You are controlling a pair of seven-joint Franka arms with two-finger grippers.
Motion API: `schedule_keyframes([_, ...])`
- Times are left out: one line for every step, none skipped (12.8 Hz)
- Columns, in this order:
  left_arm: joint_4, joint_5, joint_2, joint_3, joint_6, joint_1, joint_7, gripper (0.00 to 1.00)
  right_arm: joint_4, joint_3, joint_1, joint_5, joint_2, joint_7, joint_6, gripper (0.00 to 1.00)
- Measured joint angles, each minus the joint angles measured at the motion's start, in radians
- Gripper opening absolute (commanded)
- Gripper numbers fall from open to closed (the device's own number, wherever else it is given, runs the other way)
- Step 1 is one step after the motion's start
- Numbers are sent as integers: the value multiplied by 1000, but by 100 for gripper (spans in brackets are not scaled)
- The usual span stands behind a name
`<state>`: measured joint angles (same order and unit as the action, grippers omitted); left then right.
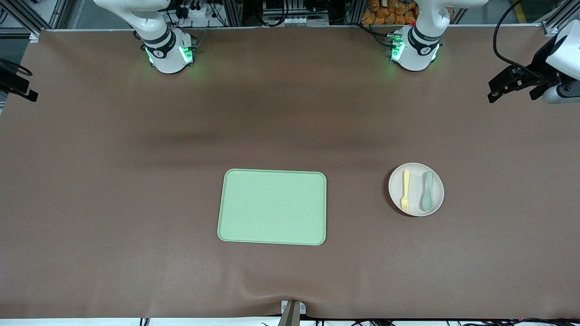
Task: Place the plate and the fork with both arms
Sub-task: 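Reach the left gripper down to the rim of the white plate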
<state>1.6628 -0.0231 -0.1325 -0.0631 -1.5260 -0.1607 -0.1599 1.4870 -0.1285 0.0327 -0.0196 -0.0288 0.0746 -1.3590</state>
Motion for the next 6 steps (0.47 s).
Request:
schedule_keyframes([-1, 0, 0, 0, 0, 0, 0, 100, 0, 0, 0, 0, 0, 0, 0, 100])
schedule_keyframes([-2, -1, -1, -1, 0, 2, 0, 100, 0, 0, 0, 0, 0, 0, 1, 100])
schedule_keyframes([-7, -2, 0, -3, 0, 4, 0, 100, 1, 0, 0, 0, 0, 0, 2, 100])
schedule_keyframes([-13, -2, 8, -7, 0, 5, 1, 100, 1, 0, 0, 0, 0, 0, 2, 100])
schedule_keyframes([-17, -3, 29, -9, -4, 7, 4, 100, 1, 0, 0, 0, 0, 0, 3, 100])
schedule_keyframes([-14, -4, 66, -9, -28, 9, 5, 100, 1, 0, 0, 0, 0, 0, 3, 100])
